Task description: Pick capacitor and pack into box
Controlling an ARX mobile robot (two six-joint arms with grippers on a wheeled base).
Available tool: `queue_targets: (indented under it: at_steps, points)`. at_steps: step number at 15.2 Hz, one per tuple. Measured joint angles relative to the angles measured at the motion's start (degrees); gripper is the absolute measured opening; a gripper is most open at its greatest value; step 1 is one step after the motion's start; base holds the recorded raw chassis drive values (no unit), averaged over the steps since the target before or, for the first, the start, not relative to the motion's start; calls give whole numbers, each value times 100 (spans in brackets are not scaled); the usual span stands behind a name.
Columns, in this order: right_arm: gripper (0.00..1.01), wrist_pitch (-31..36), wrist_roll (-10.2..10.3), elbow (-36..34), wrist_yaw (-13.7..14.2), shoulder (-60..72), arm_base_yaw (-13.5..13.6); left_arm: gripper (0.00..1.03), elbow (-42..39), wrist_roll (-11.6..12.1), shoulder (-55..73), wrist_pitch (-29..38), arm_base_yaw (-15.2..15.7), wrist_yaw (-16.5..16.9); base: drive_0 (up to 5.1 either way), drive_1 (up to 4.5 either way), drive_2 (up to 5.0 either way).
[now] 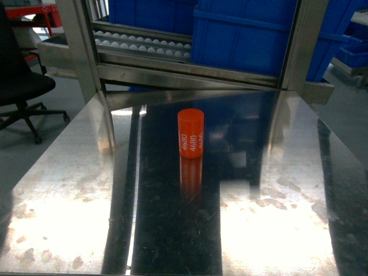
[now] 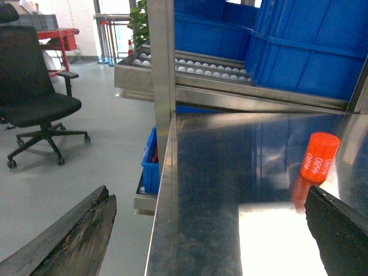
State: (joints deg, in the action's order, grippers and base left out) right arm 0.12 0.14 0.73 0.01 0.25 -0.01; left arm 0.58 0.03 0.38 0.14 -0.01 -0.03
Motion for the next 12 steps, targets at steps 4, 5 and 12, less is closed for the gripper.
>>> queue_targets:
  at_steps: [4, 5, 12]
  points:
    - [98, -44, 0, -2, 0, -2, 0, 98, 2, 0, 0, -39, 0, 2, 15, 15, 15]
    - [98, -44, 0, 0, 2, -2, 0, 98, 2, 0, -2, -39, 0, 2, 0, 0, 0]
    - [98, -46, 0, 0, 2, -2, 0, 98, 2, 0, -2, -37, 0, 2, 0, 0, 0]
